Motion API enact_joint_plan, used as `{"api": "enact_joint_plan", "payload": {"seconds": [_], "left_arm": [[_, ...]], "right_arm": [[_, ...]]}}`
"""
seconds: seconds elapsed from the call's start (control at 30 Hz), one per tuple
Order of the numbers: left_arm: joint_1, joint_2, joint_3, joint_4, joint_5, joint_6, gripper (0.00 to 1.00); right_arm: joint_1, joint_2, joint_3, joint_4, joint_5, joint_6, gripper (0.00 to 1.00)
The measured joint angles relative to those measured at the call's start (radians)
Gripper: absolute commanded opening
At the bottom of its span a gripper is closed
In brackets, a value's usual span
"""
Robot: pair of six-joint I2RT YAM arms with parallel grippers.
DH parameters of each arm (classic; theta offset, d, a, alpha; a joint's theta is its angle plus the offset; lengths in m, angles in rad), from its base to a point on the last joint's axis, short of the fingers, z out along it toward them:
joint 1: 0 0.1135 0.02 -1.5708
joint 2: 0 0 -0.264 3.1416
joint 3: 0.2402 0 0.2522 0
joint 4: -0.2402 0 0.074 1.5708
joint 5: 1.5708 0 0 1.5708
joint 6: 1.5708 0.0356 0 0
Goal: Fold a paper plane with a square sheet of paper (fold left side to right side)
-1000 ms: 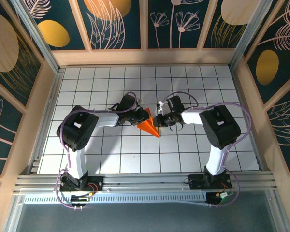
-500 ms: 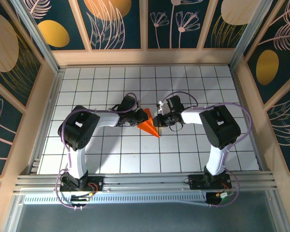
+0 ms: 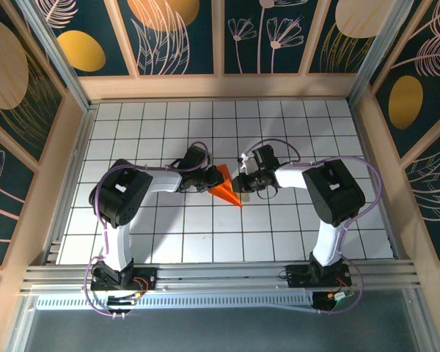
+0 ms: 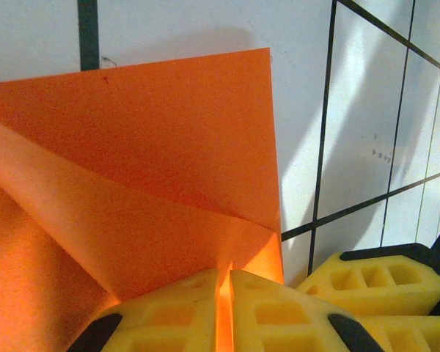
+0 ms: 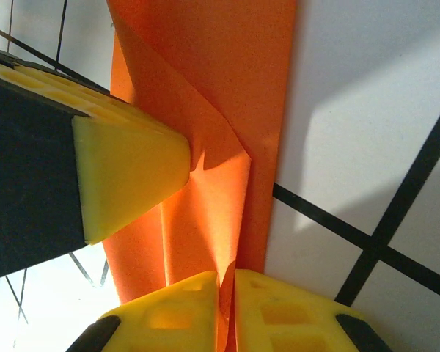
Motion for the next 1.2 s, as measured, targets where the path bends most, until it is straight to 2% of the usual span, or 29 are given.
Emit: {"api": "enact_joint_plan", "payload": {"seconds": [0.4, 0.6, 0.67, 0.77, 0.83, 1.2], "left_arm": [[0.000, 0.002, 0.000, 0.001, 0.000, 0.000, 0.12], [0.000, 0.002, 0.000, 0.001, 0.000, 0.000, 0.12], [0.000, 0.002, 0.000, 0.001, 0.000, 0.000, 0.12], [0.000, 0.002, 0.000, 0.001, 0.000, 0.000, 0.12], [0.000, 0.002, 0.000, 0.001, 0.000, 0.000, 0.12], [0.000, 0.002, 0.000, 0.001, 0.000, 0.001, 0.13]], "right_arm": [[-0.009, -0.043, 0.002, -0.034, 0.011, 0.011, 0.30], [-0.032, -0.126, 0.001, -0.063, 0.011, 0.011, 0.31], [-0.034, -0.157, -0.009, -0.073, 0.004, 0.010, 0.26], [-0.034, -0.189, -0.042, -0.082, -0.030, 0.012, 0.09], [-0.032, -0.198, -0.071, -0.084, -0.064, 0.014, 0.01], [0.015, -0.193, -0.126, -0.076, -0.159, 0.038, 0.00]]}}
